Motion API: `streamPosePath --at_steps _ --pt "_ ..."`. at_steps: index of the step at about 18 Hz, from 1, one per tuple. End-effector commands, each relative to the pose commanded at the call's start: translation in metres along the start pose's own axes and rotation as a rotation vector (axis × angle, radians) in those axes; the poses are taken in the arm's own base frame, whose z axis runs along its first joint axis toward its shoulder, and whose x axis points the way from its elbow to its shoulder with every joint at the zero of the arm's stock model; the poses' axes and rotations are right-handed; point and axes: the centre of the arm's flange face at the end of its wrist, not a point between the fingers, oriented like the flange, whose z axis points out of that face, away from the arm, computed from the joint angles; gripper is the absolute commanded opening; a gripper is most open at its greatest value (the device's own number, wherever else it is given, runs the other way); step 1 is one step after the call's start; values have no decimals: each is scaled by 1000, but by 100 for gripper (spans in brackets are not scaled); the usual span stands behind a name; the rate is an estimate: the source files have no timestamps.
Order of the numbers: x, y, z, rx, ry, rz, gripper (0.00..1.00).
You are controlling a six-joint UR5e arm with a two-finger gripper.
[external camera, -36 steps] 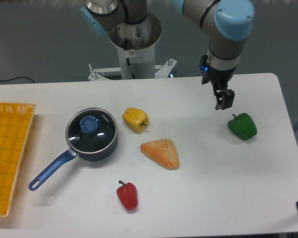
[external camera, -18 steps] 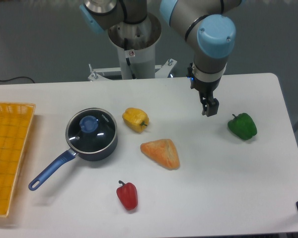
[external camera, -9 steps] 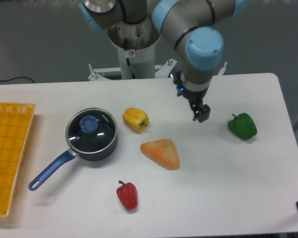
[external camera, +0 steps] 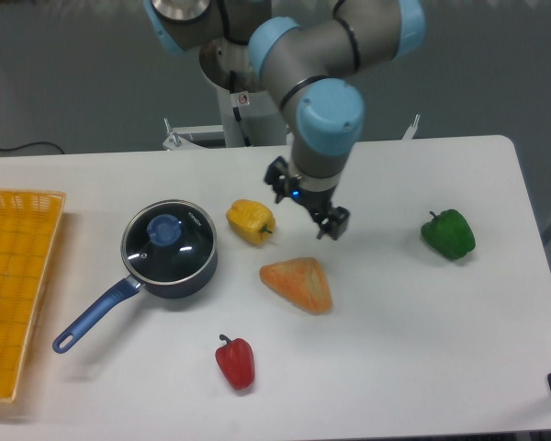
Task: Open the lid
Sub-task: 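Move the gripper from above the green pepper toward the saucepan, then lower the gripper onto the glass lid knob of the saucepan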
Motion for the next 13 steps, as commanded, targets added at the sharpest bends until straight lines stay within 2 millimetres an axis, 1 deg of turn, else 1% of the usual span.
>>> streamPosePath --at_steps 2,4,5,8,9,11,13 --pt "12 -11 2 1 -6 -83 100" --pt "24 -20 5 -10 -10 -62 100" --pt "34 -28 7 -19 -12 -8 100" --pt "56 -46 15 -58 -26 185 100" --pt "63 -53 14 -60 -31 237 100" --pt "70 -62 14 -59 -33 342 100" --pt "81 -70 16 -62 -30 434 100"
